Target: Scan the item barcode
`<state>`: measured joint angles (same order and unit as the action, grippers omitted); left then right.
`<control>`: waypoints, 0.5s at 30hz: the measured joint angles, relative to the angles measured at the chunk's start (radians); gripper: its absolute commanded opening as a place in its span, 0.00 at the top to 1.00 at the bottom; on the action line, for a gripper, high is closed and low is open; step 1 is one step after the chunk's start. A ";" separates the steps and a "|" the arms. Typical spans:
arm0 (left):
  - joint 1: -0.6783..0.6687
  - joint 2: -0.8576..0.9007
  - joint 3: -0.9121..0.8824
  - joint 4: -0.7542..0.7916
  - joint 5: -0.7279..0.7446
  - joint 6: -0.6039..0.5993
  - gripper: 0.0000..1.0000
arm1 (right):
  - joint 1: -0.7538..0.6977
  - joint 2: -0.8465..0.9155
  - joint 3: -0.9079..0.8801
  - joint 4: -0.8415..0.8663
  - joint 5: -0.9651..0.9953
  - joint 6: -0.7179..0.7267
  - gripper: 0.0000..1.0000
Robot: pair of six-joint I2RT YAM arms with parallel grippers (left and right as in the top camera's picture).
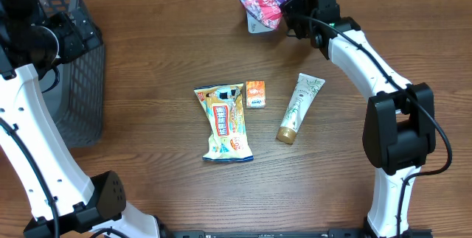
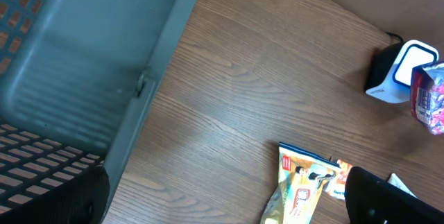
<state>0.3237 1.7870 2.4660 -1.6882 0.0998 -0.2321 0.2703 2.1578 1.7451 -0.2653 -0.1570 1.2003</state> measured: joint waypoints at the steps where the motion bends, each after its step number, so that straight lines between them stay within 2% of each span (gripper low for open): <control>1: 0.000 0.000 0.000 0.000 0.000 0.000 0.00 | 0.000 0.000 0.002 0.001 -0.005 0.005 0.96; 10: 0.000 0.000 0.000 0.000 0.000 0.000 0.00 | -0.002 0.000 0.007 -0.015 -0.023 0.016 0.96; 15: 0.000 0.000 0.000 0.000 0.000 0.000 0.00 | -0.038 0.000 0.098 -0.222 -0.021 -0.053 0.96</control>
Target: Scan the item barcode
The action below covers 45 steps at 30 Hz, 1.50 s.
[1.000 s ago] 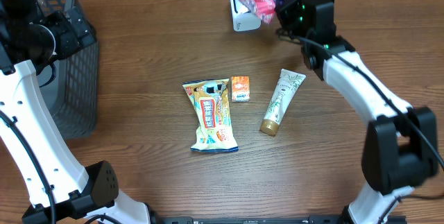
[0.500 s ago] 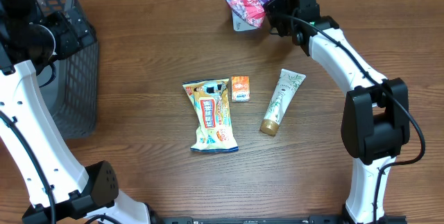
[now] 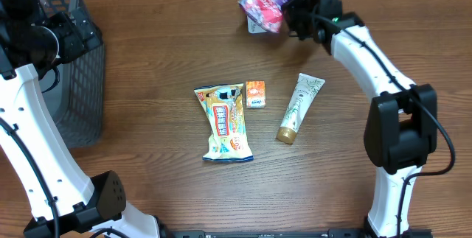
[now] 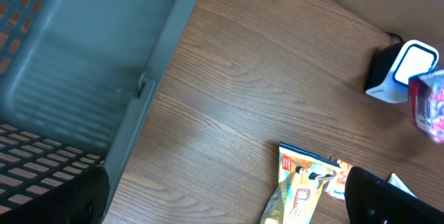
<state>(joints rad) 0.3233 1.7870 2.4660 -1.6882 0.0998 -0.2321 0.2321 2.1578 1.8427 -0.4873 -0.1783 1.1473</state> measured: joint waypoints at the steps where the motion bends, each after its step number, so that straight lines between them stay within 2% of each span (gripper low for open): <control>1: 0.000 0.000 0.000 0.000 0.000 0.000 0.00 | -0.018 0.000 0.035 -0.066 0.003 -0.018 0.96; 2: 0.000 0.000 0.000 0.001 0.000 0.000 0.00 | -0.057 0.002 0.100 -0.174 0.011 -0.047 0.96; 5: 0.000 0.000 0.000 0.000 0.000 0.000 0.00 | -0.148 0.002 0.195 -0.327 0.034 -0.092 0.96; 8: 0.000 0.000 0.000 0.000 0.000 0.000 0.00 | -0.299 0.001 0.277 -0.454 0.061 -0.150 0.96; 14: 0.000 0.000 0.000 0.000 0.000 0.000 0.00 | -0.605 0.006 0.286 -0.692 0.145 -0.211 0.96; 18: 0.000 0.000 0.000 0.000 0.000 0.000 0.00 | -0.753 0.006 0.235 -0.710 0.220 -0.242 0.96; 24: 0.000 0.000 0.000 0.000 0.000 0.000 0.00 | -0.895 0.007 0.122 -0.662 0.266 -0.322 0.95; 26: 0.000 0.000 0.000 0.000 0.000 0.000 0.00 | -0.929 0.008 0.103 -0.650 0.271 -0.341 0.84; 28: 0.000 0.000 0.000 0.000 0.000 0.000 0.00 | -0.961 0.009 0.094 -0.645 0.273 -0.364 0.62; 29: 0.000 0.000 0.000 0.000 0.000 0.000 0.00 | -0.972 0.009 0.094 -0.642 0.272 -0.377 0.35; 30: 0.000 0.000 0.000 0.000 0.000 0.000 0.00 | -0.981 0.009 0.094 -0.639 0.269 -0.392 0.12; 31: 0.000 0.000 0.000 0.000 0.000 0.000 0.00 | -0.988 0.009 0.095 -0.642 0.260 -0.410 0.00; 38: 0.000 0.000 0.000 0.000 0.000 0.000 0.00 | -1.000 0.009 0.156 -0.742 0.055 -0.483 0.00; 43: 0.000 0.000 0.000 0.000 0.000 0.000 0.00 | -0.977 0.007 0.221 -0.782 -0.248 -0.616 0.00; 45: 0.000 0.000 0.000 0.000 0.000 0.000 0.00 | -0.938 0.007 0.225 -0.848 -0.347 -0.697 0.00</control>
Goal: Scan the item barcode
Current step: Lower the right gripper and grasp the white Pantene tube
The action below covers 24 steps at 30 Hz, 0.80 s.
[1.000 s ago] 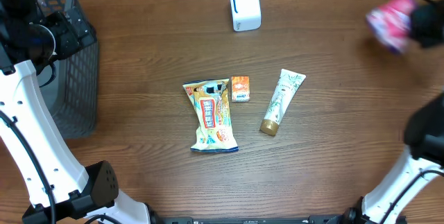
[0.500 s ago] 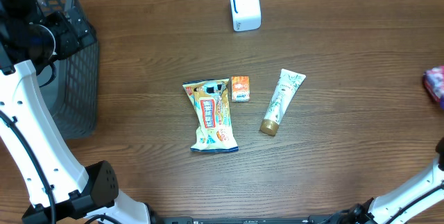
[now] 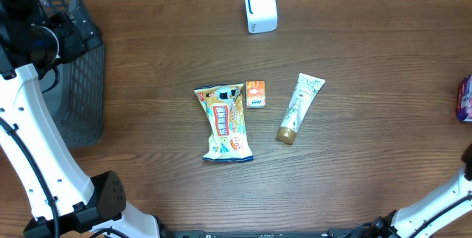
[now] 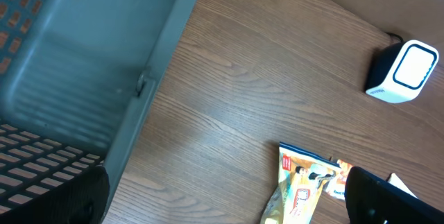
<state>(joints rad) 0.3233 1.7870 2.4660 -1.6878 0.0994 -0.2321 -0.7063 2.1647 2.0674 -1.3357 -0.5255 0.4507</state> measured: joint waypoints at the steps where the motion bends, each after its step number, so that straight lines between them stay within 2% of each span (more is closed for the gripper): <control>1: 0.000 0.000 0.000 0.000 0.000 0.000 0.00 | 0.029 0.000 0.000 -0.037 -0.035 -0.040 0.00; 4: 0.000 0.000 0.000 0.000 0.000 0.000 0.00 | 0.157 0.000 0.000 -0.121 -0.087 -0.162 0.00; 7: 0.000 0.000 0.000 0.000 0.000 0.000 0.00 | 0.311 0.000 -0.011 -0.151 -0.069 -0.238 0.08; 11: 0.000 0.000 0.000 0.000 0.000 0.000 0.00 | 0.520 0.000 -0.070 -0.142 -0.010 -0.285 0.26; 12: 0.000 0.000 0.000 0.000 0.000 0.000 0.00 | 0.573 0.000 -0.090 -0.135 0.011 -0.286 0.26; 18: 0.000 0.000 0.000 0.000 0.000 0.000 0.01 | 0.845 0.000 -0.193 -0.084 0.219 -0.153 0.26; 24: 0.000 0.000 0.000 0.000 0.000 0.000 0.00 | 1.028 0.000 -0.294 -0.061 0.370 -0.012 0.28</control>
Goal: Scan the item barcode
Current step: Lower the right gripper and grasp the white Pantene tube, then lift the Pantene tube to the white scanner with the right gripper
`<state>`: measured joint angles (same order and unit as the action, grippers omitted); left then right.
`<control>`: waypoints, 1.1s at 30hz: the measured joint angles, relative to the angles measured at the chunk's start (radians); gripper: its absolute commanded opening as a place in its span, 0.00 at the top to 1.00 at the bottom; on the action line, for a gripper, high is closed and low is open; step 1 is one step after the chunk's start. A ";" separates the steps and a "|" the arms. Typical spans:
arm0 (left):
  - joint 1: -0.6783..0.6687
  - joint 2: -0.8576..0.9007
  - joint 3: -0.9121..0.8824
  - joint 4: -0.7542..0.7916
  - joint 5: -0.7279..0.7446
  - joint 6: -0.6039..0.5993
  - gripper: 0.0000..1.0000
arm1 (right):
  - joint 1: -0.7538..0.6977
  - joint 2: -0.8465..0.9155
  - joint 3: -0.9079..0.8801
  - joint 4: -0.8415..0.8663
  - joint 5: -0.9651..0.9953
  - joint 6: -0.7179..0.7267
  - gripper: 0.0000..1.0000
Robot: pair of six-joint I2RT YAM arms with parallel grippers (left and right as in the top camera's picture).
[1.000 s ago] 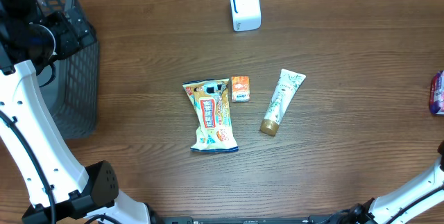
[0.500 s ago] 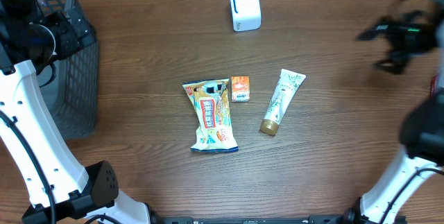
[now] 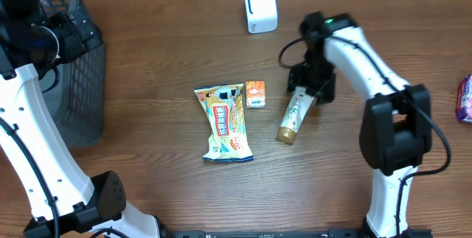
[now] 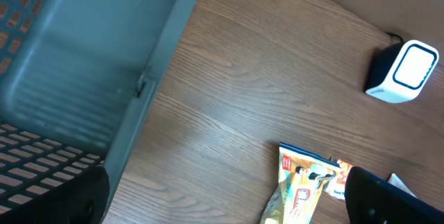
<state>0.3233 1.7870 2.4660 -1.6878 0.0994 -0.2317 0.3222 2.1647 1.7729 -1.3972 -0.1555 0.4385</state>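
The white scanner (image 3: 260, 7) with a blue ring stands at the back middle; it also shows in the left wrist view, scanner (image 4: 403, 72). A cream tube (image 3: 293, 116) lies right of centre. My right gripper (image 3: 308, 85) is down over the tube's wide end; whether its jaws are open or shut does not show. A pink packet (image 3: 464, 98) lies at the far right edge. My left gripper (image 4: 225, 200) hangs open by the basket, holding nothing.
A yellow snack bag (image 3: 225, 122) and a small orange box (image 3: 255, 93) lie in the middle, left of the tube. A dark mesh basket (image 3: 77, 83) stands at the left edge, under the left arm.
My right arm, then almost out of view at the far right, now reaches in with its gripper on the tube's wide end. The pink packet still lies at the right edge. The left arm is unmoved.
My right gripper held the pink packet in front of the scanner at the two oldest moments. Then the packet was at the table's far right edge and the arm was out there too. Now the packet lies there alone and the gripper is at the tube.
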 measured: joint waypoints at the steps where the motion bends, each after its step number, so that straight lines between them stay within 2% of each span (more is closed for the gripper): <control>1: 0.000 0.000 0.000 0.000 0.000 0.000 0.00 | 0.024 0.000 -0.017 0.006 0.018 0.019 0.29; 7: 0.000 0.000 0.000 0.000 0.000 0.000 0.00 | 0.105 0.000 -0.105 0.048 0.151 0.179 0.37; 8: 0.000 0.000 0.000 0.000 0.000 0.000 0.00 | 0.110 0.000 -0.117 0.060 0.166 0.196 0.42; 11: 0.000 0.000 0.000 0.000 0.000 0.000 0.00 | 0.110 0.000 -0.133 0.071 0.189 0.228 0.69; 12: 0.000 0.000 0.000 0.000 0.000 0.000 0.00 | 0.109 0.000 -0.135 0.071 0.199 0.233 0.73; 18: 0.000 0.000 0.000 0.000 0.000 0.000 0.00 | 0.103 -0.004 -0.135 0.073 0.219 0.257 0.72; 20: 0.000 0.000 0.000 0.000 0.000 0.000 0.00 | 0.104 -0.004 -0.135 0.074 0.225 0.265 0.57; 22: 0.000 0.000 0.000 0.000 0.000 0.000 0.00 | 0.103 -0.004 -0.137 0.084 0.240 0.267 0.52; 29: 0.000 0.000 0.000 0.000 0.000 0.000 0.00 | 0.103 -0.004 -0.159 0.124 0.266 0.264 0.53; 33: 0.000 0.000 0.000 0.000 0.000 0.000 0.00 | 0.103 -0.006 -0.207 0.148 0.272 0.262 0.70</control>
<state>0.3233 1.7870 2.4660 -1.6882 0.0994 -0.2317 0.4248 2.1590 1.5658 -1.2495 0.1169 0.7006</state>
